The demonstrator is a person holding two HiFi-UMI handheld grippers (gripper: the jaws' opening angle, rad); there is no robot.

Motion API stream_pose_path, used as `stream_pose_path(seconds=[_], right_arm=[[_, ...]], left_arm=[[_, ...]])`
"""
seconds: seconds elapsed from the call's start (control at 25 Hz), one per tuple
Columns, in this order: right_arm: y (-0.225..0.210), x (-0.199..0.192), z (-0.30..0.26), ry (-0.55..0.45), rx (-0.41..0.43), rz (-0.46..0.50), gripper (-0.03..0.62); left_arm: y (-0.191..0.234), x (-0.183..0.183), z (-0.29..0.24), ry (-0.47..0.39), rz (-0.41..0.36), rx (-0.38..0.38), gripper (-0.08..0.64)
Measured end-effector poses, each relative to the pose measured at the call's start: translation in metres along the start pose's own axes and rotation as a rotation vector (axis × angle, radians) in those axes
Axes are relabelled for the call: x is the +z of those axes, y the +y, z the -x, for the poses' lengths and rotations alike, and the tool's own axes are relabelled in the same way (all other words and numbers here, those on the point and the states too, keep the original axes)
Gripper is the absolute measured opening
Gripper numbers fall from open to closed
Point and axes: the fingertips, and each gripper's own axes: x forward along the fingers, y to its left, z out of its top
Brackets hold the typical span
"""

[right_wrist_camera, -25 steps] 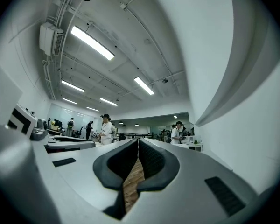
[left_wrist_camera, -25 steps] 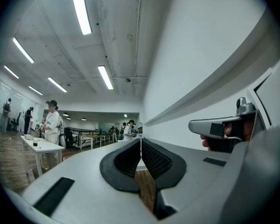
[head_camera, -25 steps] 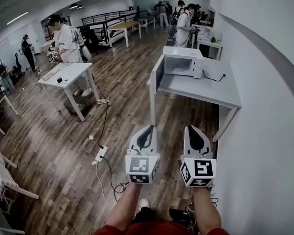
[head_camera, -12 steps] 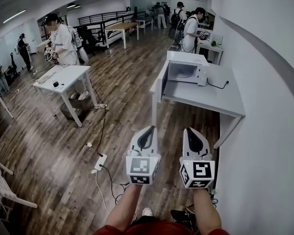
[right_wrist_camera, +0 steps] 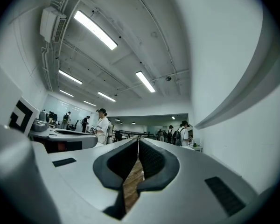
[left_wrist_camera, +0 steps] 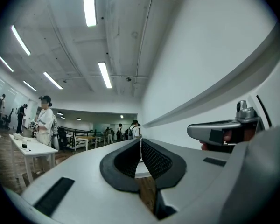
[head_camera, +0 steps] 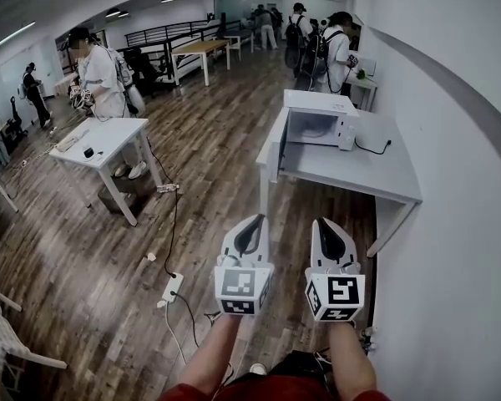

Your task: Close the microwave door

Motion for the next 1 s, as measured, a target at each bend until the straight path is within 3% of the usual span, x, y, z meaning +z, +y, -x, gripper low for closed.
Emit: stream_pose_path(seconds=[0.4,1.0], right_arm=[[-0.036,-0.024,-0.064,-0.022,-0.012,-0.03,0.028],[-0.153,-0.063,-0.205,0.0,0.0,-0.022,0.028]], left_arm=[[0.017,-0.019,-0.066,0.013,-0.031,0.003,0.029],[0.022,-0.039,-0.255,0.028,-0.038,0.008,0.029]])
